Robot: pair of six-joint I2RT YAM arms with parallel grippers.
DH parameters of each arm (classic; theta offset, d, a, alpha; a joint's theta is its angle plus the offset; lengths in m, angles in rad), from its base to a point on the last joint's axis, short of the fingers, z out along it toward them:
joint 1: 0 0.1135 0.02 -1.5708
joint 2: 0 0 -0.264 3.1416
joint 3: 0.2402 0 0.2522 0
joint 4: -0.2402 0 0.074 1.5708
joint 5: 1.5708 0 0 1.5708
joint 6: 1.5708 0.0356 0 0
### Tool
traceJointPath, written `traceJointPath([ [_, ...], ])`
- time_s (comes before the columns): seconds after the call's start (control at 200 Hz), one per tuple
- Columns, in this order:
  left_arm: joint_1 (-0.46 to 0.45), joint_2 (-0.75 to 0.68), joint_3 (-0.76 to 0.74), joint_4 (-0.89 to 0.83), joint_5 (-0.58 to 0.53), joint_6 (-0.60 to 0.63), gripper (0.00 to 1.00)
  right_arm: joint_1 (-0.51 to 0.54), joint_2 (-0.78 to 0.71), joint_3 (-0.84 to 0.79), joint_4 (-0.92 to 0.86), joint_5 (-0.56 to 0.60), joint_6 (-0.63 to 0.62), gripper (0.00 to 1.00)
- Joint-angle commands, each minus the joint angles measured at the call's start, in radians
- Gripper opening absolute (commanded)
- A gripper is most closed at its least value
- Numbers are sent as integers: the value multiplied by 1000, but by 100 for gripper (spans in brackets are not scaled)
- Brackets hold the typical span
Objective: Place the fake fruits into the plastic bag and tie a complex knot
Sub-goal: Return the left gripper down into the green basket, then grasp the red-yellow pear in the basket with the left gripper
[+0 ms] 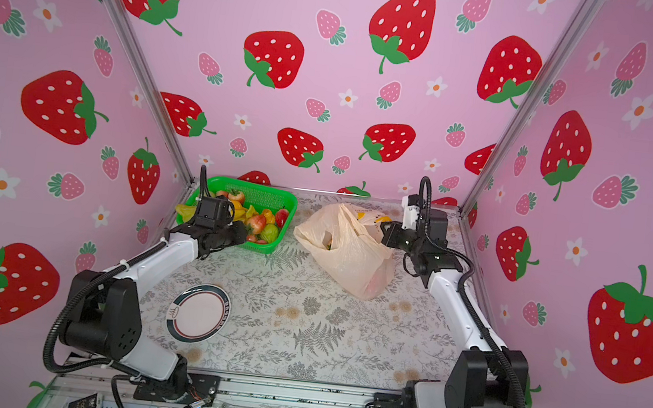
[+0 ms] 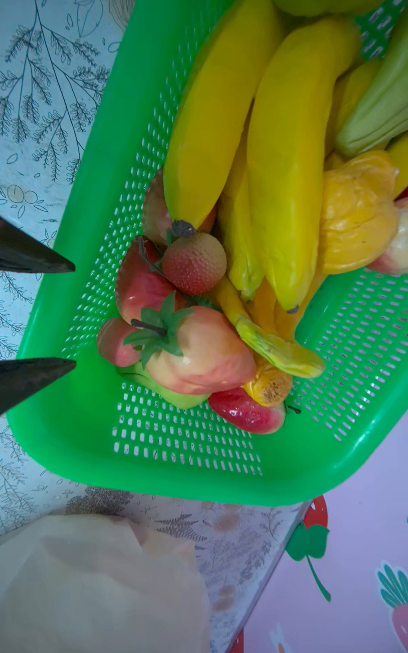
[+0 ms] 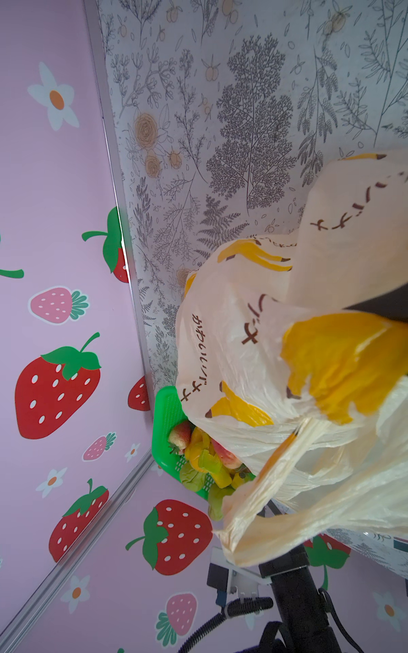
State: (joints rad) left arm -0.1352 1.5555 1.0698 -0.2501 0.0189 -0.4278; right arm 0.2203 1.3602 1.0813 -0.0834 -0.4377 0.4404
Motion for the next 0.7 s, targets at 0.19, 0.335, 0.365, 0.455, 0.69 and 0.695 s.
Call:
traceJointPath([
  [0.19, 16, 112, 98, -6, 43, 58, 30, 1, 2, -8, 0, -3, -20, 8],
  [0.335, 19, 159, 129, -14, 63, 71, 29, -1, 0, -10, -2, -1, -20, 8],
  [0.365, 21, 166, 135, -15, 67, 71, 28, -1, 0, -9, -3, -2, -20, 7],
  [0.455, 23, 187, 151, -18, 80, 74, 26, -1, 0, -11, -4, -1, -22, 8],
  [0.69, 25, 228, 180, -21, 102, 76, 16, -1, 0, -14, -4, -2, -22, 8],
  [0.695, 25, 228, 180, -21, 101, 76, 16, -1, 0, -14, -5, -1, -22, 8],
])
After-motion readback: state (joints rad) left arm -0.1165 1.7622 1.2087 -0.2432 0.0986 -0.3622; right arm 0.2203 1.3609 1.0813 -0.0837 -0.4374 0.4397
